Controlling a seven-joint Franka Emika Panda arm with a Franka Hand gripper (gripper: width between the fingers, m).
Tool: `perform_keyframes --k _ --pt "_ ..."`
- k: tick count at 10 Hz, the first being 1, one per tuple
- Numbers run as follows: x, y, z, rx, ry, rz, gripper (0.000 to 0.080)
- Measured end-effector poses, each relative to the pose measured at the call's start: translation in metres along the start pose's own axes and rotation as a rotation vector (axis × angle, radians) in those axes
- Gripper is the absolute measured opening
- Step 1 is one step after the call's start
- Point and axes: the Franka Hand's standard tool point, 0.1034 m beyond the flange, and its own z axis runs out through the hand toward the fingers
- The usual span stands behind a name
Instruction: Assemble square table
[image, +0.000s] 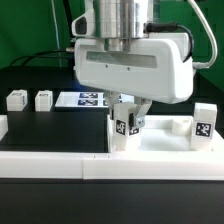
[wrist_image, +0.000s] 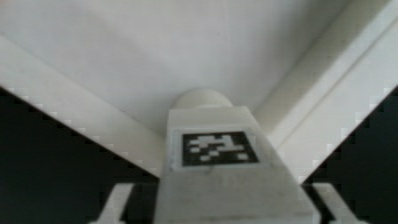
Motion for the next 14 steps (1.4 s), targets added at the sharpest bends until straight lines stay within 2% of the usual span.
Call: perform_keyframes --k 3,6,9,14 --pt "0.0011 0.0006 0.0 0.0 0.001 0.205 0.0288" --pt "0.0011 -0.001 0.0007 -0.029 -0.03 0.642 0.029" --pt "0.0008 -0.0017 0.0008 -0.04 -0.024 0.976 0.0294" --pt "0.0005 0.0009 0.0002 -0.047 -0.005 1.062 0.0307"
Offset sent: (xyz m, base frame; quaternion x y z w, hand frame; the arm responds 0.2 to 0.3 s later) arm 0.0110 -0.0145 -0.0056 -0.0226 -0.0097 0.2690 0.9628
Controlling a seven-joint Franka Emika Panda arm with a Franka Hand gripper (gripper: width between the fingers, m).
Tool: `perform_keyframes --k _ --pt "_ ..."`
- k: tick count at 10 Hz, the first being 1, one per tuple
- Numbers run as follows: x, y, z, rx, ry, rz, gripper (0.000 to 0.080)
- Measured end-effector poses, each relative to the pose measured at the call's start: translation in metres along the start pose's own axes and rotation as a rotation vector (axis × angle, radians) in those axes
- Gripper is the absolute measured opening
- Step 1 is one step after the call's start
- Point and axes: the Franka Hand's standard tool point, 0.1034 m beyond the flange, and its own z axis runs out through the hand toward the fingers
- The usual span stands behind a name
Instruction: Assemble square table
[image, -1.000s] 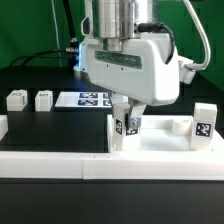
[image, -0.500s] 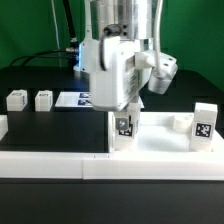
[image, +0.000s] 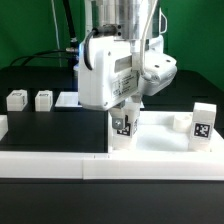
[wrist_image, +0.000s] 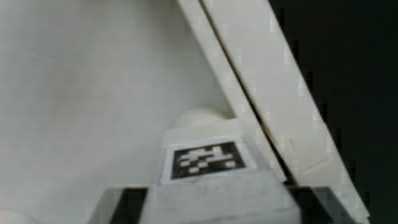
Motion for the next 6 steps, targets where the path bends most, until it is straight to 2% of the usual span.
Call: perform_keyframes --k 1,2,3,4,5,6 --pt "0.0 0.0 0.0 0.001 -0.001 -0.003 0.0359" --pt "0.0 0.0 0.0 0.001 -0.001 -0.005 0.053" --pt "0.0 0.0 0.0 0.001 -0.001 -0.007 0.053" --pt "0.0 0.0 0.0 0.001 -0.001 -0.009 0.0629" --pt "-0.003 0.0 -0.002 0.004 -0.004 -0.025 0.0629" --pt "-0.01 0.004 -0.014 0.014 -0.022 -0.063 0.0646"
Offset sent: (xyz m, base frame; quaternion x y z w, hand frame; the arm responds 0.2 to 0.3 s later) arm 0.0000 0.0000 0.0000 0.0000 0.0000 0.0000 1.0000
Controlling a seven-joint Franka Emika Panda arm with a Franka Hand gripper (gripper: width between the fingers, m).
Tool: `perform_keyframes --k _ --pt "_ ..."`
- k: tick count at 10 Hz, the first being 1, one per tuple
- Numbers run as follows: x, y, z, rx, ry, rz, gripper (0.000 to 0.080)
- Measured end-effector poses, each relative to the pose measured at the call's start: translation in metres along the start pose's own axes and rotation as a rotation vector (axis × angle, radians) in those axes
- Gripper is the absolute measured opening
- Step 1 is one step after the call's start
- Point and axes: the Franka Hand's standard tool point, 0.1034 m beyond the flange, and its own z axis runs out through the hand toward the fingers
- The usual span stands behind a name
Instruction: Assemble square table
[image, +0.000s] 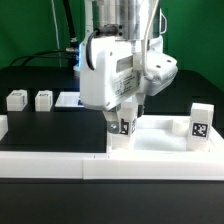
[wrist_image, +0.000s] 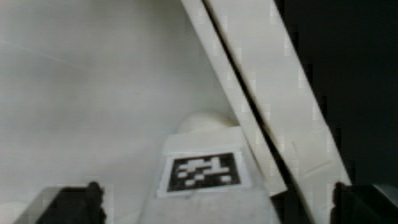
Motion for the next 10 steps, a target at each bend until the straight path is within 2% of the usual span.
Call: perform_keyframes --k 1,2,10 --pt "-0.0031 0.0037 -0.0122 0.012 -0.017 -0.018 0.0649" --pt "-0.0033 0.006 -0.0163 0.012 -0.022 -0.017 0.0649" --pt "-0.0016 0.0075 -0.0101 0.006 -0.014 -0.033 0.0649"
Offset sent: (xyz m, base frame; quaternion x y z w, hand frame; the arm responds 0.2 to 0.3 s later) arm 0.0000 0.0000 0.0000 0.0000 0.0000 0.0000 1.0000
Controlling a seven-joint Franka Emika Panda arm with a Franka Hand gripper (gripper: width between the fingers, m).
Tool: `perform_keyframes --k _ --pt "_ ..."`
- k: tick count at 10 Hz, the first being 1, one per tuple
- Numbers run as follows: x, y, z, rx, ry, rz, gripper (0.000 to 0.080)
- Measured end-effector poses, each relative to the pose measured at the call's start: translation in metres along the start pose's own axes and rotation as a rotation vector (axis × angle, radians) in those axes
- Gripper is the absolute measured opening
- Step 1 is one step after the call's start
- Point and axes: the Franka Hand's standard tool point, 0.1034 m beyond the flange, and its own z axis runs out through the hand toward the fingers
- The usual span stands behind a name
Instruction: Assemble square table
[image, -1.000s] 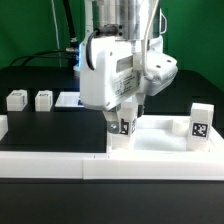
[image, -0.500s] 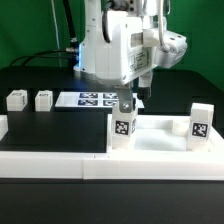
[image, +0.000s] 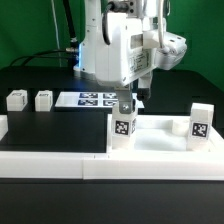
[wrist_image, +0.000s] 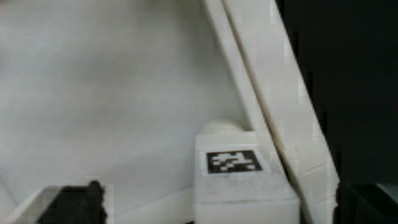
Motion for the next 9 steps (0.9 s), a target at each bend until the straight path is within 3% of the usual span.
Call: perform_keyframes --k 1,2,4,6,9 --pt "0.0 0.0 0.0 0.0 0.0 -0.046 0.0649" --pt "0.0 -0.003 -0.005 0.02 -0.006 -0.148 0.0649" --pt "-0.003 0.003 -0.024 0.031 -0.025 -0.456 0.0649" --pt "-0.001 0.01 -0.028 0.054 -0.014 -0.653 0.0649" --pt "0.001 0.008 -0.027 0.054 -0.005 -0.874 0.0649"
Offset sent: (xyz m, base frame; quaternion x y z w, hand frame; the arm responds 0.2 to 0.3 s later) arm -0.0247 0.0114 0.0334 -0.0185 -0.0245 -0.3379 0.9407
